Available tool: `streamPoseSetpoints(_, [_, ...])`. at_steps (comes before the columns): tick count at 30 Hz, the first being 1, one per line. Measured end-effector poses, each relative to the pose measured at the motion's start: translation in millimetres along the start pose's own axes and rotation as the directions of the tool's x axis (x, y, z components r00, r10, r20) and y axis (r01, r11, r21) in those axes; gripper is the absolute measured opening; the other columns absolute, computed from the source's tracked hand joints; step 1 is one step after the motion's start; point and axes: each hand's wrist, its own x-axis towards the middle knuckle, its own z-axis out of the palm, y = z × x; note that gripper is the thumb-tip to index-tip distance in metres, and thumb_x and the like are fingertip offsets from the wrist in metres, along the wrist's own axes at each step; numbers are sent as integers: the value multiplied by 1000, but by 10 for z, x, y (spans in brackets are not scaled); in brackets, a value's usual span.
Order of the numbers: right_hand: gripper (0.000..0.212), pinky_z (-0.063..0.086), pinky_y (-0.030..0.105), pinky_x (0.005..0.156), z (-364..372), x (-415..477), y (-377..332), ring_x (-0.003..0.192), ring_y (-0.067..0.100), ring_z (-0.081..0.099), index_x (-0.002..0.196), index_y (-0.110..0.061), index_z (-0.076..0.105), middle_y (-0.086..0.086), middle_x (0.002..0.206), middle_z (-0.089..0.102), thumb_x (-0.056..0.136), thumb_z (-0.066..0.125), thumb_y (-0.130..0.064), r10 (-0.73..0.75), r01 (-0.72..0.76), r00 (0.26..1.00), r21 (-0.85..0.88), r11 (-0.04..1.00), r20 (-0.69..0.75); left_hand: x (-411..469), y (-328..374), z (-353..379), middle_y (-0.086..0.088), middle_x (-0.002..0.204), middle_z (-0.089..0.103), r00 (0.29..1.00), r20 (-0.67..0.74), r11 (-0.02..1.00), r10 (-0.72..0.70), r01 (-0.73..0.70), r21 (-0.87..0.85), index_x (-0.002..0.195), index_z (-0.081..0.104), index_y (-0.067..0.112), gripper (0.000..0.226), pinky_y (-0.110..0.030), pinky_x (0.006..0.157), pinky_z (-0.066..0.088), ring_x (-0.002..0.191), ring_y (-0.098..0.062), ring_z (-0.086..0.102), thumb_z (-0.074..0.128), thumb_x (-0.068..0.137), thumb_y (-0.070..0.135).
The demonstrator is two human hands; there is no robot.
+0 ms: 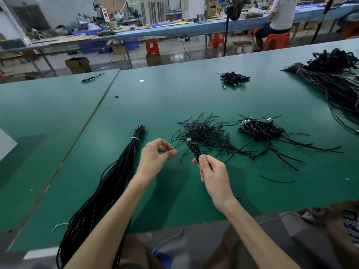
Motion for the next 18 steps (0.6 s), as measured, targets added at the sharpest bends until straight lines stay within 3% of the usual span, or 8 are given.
streamPoseSetpoints(2, [31,33,28,51,-2,2,-4,58,10,35,90,-22,72,-13,64,43,109,48,-29,2,-2,1000,3,1000,-7,-69,45,-22,-3,74,71,999,32,994,-20,23,-103,85,70,13,18,-27,63,46,64,-14,56,86,82,20])
streamPoseSetpoints(5, [32,34,31,52,2,-7,-27,60,11,36,91,-19,71,-9,65,43,109,47,-29,3,-3,1000,-21,1000,-8,-184,140,-54,-6,74,71,996,86,970,-9,29,-240,89,70,5,20,-21,59,45,60,-13,53,84,83,18])
streamPoseSetpoints(8, [34,34,39,57,12,-32,-60,61,14,35,85,-17,66,-10,62,41,109,47,-30,-27,28,1000,-94,995,11,-313,226,-46,-6,78,74,962,273,952,-4,87,-292,93,67,4,25,-17,54,41,57,-14,55,83,84,22])
streamPoseSetpoints(11, [39,33,33,58,7,-52,-110,58,9,33,73,-31,60,-15,56,43,110,46,-30,-51,56,998,-149,987,39,-400,251,62,-6,81,76,920,386,922,-65,203,-330,100,62,6,37,-22,56,41,57,-14,55,83,81,29])
streamPoseSetpoints(15, [35,34,26,58,6,-68,-134,56,4,37,80,-20,64,-17,58,50,110,47,-26,-70,85,994,-188,978,87,-409,218,118,-5,82,72,880,456,882,-132,314,-351,104,64,4,48,-23,54,39,55,-13,49,86,77,37])
streamPoseSetpoints(18, [30,36,16,56,21,-91,-159,56,2,45,87,-24,67,-22,61,56,110,47,-22,-88,115,987,-215,970,132,-373,180,103,-5,83,66,841,521,836,-146,387,-390,90,70,12,31,-22,53,36,56,-14,44,87,77,34])
